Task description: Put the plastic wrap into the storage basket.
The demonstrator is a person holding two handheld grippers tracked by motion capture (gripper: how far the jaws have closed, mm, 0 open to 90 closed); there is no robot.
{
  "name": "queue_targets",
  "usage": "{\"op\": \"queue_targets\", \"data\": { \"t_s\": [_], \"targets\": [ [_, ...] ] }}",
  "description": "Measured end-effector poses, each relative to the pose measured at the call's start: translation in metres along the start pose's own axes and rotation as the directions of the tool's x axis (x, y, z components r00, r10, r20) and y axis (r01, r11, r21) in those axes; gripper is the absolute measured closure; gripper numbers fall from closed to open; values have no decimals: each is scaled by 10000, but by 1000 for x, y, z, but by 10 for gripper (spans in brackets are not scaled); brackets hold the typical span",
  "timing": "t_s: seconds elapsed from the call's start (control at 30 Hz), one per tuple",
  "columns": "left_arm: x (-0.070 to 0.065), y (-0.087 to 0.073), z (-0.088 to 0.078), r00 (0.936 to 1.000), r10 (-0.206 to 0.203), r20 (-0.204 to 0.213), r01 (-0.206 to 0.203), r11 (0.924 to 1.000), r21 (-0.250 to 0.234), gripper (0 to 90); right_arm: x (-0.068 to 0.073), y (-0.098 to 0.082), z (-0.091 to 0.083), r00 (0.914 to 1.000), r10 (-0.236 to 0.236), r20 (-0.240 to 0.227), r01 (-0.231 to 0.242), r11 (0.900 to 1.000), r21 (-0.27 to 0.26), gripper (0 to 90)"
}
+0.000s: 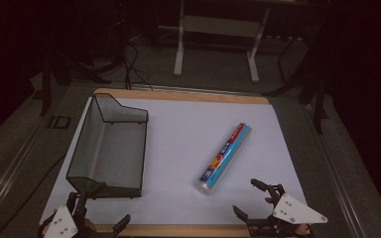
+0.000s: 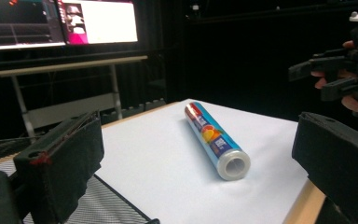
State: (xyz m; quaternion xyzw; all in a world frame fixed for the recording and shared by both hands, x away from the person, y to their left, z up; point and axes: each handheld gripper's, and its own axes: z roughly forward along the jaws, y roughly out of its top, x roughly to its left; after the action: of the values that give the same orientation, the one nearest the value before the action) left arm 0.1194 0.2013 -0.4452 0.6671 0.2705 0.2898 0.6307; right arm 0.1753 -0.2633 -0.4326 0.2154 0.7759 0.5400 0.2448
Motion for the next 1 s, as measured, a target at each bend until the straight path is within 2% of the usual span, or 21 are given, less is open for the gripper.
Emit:
{"op": "queue_targets", "data": {
  "t_s": [0.23,0.3,0.37,0.43,0.53,0.6,0.67,0.7,0.77,0.83,0.9,0.97,1.0],
  "targets": [
    [-2,-2,4,9996,57,267,-59,9999,95,27,1,2,0,9995,-103,-299,101,9999,-70,131],
    [-2,-2,5,9995,79,312,-82,9999,98,28,4,3,1,9997,-207,-94,207,9998,15,158],
    [-2,-2,5,9994,69,337,-72,9999,93,27,4,3,5,10000,-45,68,43,9997,229,158],
    [-2,-2,5,9992,33,400,-37,9999,98,27,4,3,7,9998,179,31,-180,9992,346,156],
    [-2,-2,5,9990,41,452,-45,9999,93,27,5,7,7,9999,112,70,-113,9997,207,126],
    [-2,-2,6,9987,36,514,-42,9999,112,27,5,10,9,9997,241,5,-241,9995,215,107],
    [-3,-1,6,9983,39,576,-46,9999,128,28,6,15,12,9996,270,52,-272,9983,525,99],
    [-3,-1,6,9982,50,603,-57,9999,118,28,7,16,13,9995,231,225,-242,9983,522,99],
    [-4,-1,6,9977,90,666,-97,9999,103,28,7,20,16,9990,391,203,-404,9967,703,97],
    [-5,-1,6,9975,105,694,-111,9999,94,27,7,24,19,9987,327,393,-363,9949,937,98],
    [-4,-1,6,9974,74,712,-80,9999,72,27,7,27,21,9975,177,678,-249,9940,1068,143],
    [-4,-1,5,9975,78,709,-83,9999,66,27,6,30,25,9965,56,839,-169,9907,1349,129],
    [-4,-1,5,9976,79,694,-83,9999,60,27,7,31,27,9935,-94,1132,-58,9910,1336,119]
  ]
}}
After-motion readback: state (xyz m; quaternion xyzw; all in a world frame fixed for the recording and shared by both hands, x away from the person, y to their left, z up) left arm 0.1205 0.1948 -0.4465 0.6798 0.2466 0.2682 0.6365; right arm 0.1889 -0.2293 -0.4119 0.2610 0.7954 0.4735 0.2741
